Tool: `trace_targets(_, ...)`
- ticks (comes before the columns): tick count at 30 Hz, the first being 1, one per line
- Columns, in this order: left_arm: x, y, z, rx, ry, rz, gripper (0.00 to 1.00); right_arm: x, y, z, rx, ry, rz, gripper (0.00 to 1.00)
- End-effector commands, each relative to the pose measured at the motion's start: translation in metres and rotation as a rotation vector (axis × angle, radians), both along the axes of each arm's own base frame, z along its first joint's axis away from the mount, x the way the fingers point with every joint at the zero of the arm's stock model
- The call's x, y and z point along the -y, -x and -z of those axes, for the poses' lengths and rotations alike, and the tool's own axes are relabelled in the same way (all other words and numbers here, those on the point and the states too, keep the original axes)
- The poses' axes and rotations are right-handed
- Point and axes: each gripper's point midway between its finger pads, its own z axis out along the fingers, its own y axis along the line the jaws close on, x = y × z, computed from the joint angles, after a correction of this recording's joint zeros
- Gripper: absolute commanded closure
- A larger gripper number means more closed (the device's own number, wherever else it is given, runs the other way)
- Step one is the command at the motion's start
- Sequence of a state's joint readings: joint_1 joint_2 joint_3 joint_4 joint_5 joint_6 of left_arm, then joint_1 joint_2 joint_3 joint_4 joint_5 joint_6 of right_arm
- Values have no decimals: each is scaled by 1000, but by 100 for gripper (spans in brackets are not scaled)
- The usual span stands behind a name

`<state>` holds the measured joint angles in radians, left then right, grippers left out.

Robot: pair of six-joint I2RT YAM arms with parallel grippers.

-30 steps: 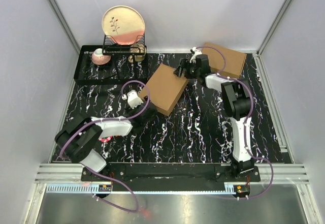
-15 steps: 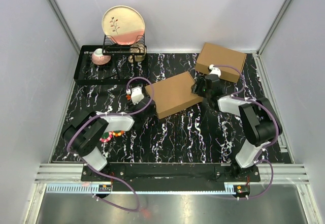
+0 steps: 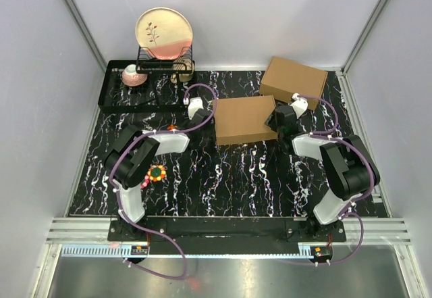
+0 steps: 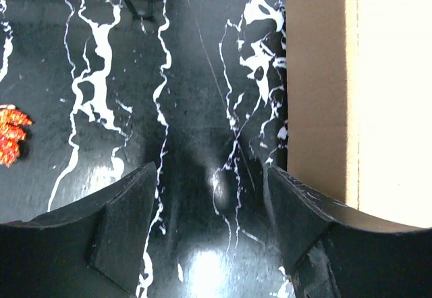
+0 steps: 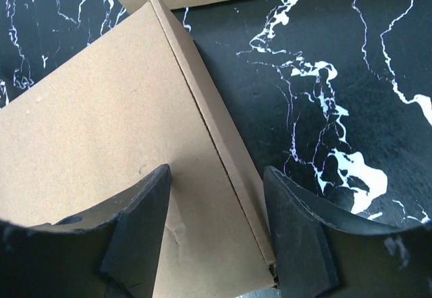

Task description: Fold the paper box

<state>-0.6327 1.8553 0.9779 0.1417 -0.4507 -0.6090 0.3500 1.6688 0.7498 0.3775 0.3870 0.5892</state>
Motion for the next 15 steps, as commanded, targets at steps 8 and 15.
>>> trace_targets(8,65,-28,-99,228,254,142,21,-54,61,11,-189,-56,-180,16)
trace_targets(15,2,-12,-140,275,84,33,14,-18,49,-93,-15,36,-43,7)
